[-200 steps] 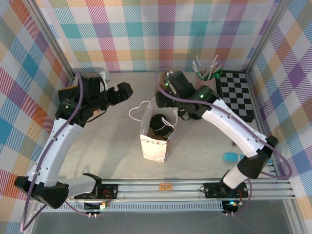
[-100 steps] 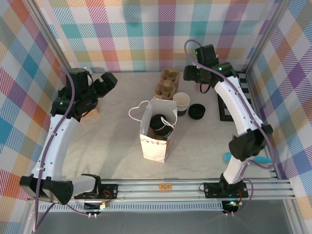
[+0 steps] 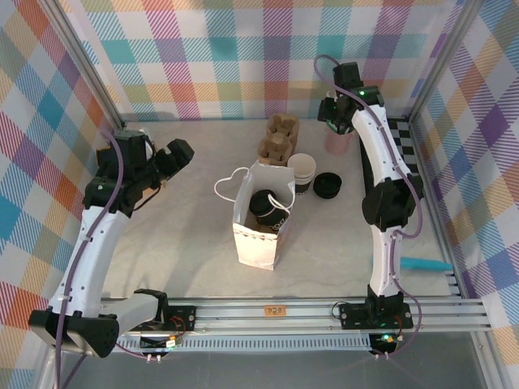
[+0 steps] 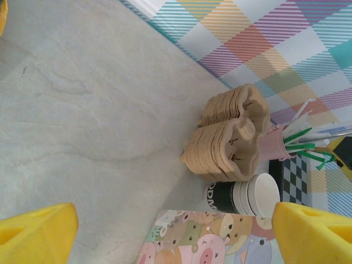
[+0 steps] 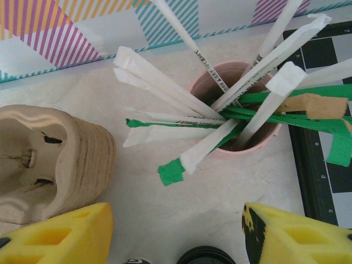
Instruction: Pack the takeout coffee
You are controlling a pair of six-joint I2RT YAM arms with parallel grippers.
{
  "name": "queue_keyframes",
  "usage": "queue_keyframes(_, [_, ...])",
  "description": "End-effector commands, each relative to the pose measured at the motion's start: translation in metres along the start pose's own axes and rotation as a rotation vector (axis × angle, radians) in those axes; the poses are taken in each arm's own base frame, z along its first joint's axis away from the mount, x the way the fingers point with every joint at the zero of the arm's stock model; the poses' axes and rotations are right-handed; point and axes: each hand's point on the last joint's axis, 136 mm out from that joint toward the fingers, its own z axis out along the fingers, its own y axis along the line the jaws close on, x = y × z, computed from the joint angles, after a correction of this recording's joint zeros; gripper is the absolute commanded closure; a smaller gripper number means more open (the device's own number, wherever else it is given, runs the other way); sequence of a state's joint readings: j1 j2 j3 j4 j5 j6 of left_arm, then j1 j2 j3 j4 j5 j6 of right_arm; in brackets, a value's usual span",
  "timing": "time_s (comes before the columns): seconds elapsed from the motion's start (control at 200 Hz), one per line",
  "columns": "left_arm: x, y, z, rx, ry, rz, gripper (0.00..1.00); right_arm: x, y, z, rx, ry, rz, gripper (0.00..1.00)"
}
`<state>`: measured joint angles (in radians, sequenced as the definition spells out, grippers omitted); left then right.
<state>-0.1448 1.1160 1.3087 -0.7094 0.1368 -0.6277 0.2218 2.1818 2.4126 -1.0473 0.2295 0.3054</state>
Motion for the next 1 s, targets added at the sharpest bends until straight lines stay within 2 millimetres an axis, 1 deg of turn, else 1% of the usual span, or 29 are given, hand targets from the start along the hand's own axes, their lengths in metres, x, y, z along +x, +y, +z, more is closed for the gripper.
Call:
queue_keyframes(0.0, [0.008,0.013,-0.001,-0.031,0.018,0.007,0.10,-0.004,-0.008,-0.007,-0.008,0.004,0.018,0.36])
queue_keyframes(0.08, [0.010,0.014,-0.003,-0.032,0.017,0.007,0.10,-0.003,-0.012,-0.004,-0.004,0.011,0.019,0.36])
queue_keyframes(0.38, [0.017,0.020,-0.012,-0.043,0.028,0.011,0.10,0.003,-0.012,0.010,-0.010,0.039,-0.019,0.36])
queue_keyframes(0.57, [0.022,0.025,-0.015,-0.056,0.032,0.007,0.10,-0.001,-0.013,0.012,-0.024,0.031,-0.027,0.37])
queue_keyframes(0.715, [0.024,0.028,-0.016,-0.064,0.036,0.009,0.10,-0.001,-0.010,0.019,-0.036,0.040,-0.037,0.37])
queue_keyframes(0.825, [0.025,0.028,-0.017,-0.065,0.038,0.011,0.10,-0.001,-0.010,0.024,-0.031,0.045,-0.039,0.42])
queue_keyframes(0.915, [0.026,0.030,-0.018,-0.070,0.041,0.011,0.10,0.000,-0.015,0.023,-0.009,0.048,-0.033,0.43])
queue_keyframes(0.995, [0.027,0.031,-0.019,-0.073,0.042,0.012,0.10,0.000,-0.018,0.020,-0.001,0.044,-0.026,0.45])
